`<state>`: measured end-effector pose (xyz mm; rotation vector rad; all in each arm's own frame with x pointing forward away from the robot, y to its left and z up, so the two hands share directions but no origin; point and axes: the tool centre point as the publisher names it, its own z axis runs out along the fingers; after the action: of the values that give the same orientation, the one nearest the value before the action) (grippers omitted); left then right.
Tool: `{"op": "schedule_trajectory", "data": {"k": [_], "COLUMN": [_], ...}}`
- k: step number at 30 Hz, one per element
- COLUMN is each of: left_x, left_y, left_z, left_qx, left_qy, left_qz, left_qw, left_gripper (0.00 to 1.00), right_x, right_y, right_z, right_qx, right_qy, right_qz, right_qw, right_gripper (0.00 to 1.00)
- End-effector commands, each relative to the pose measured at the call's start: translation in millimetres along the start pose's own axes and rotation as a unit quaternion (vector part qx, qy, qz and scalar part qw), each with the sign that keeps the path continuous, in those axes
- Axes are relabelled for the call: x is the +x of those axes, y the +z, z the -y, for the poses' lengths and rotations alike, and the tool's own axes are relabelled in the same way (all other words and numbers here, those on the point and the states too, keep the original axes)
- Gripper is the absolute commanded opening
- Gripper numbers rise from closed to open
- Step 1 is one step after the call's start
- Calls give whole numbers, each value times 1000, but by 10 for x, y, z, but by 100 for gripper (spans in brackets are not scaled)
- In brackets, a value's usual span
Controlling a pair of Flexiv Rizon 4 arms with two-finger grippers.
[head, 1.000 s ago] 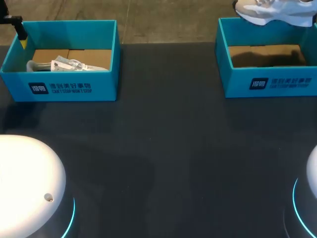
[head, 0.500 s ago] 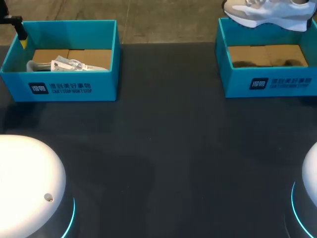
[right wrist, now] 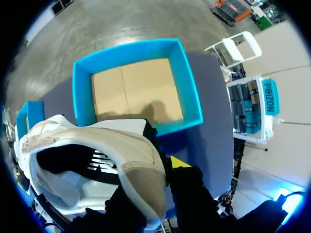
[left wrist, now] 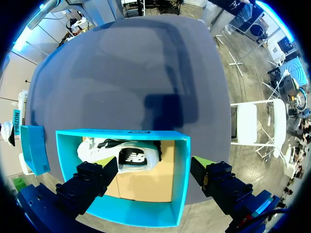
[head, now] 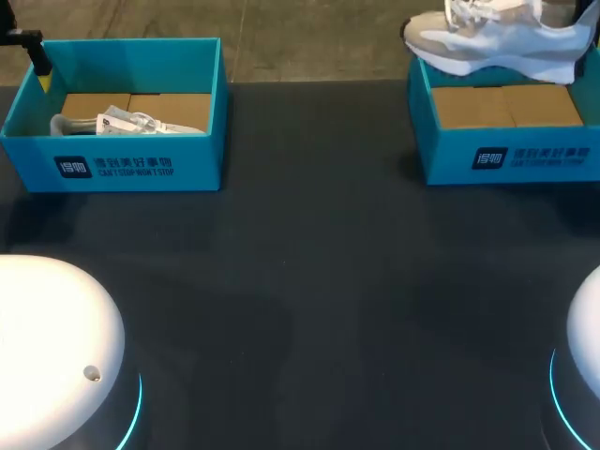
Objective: Take the shoe out of the shoebox, open the shoe tongue, remove and reinsert the insole, then place the shoe into the shoebox
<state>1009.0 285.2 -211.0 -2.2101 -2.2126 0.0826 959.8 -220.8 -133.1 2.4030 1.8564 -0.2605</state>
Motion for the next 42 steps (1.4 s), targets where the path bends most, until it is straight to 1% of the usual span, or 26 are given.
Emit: {"op": "schedule_trajectory", "data": {"k": [1,3,5,6,8,27,29,30,32,35,37,39,42], "left_x": [0,0,0,0,0,0,0,0,0,0,0,0,0], "left_y": [-2,-2,-2,-2,-2,-2,-2,-2,-2,-2,-2,-2,-2], "left_z": [13,13,13,13,13,13,13,13,13,13,13,13,13], "left_qx": [-1,-1,-1,-1,-1,-1,-1,-1,-1,-1,-1,-1,-1], "left_qy": [0,0,0,0,0,0,0,0,0,0,0,0,0], "left_qz": [-1,-1,-1,-1,-1,-1,-1,-1,-1,-1,-1,-1,-1], "left_qw": [1000,1000,1000,1000,1000,1000,1000,1000,1000,1000,1000,1000,1000], "left_gripper": [100,100,100,100,100,100,100,100,100,100,100,100,100], "right_x": [31,48,73,101,127,127,216,264,315,376,430,477,591], "right_y": [-44,-53,-59,-77,-93,-93,-62,-36,12,80,138,194,310], "right_z": [453,555,642,712,819,819,948,1051,1196,1361,1513,1609,1788], "right_qx": [-82,-84,-77,-76,-68,-68,-70,-71,-70,-71,-75,-78,-82], "right_qy": [14,19,22,25,27,27,25,26,18,13,9,13,8], "right_qz": [-2,1,-6,7,9,9,21,23,13,9,2,15,20], "right_qw": [997,996,997,997,997,997,997,997,997,997,997,997,996], "right_gripper": [0,0,0,0,0,0,0,0,0,0,0,0,0]}}
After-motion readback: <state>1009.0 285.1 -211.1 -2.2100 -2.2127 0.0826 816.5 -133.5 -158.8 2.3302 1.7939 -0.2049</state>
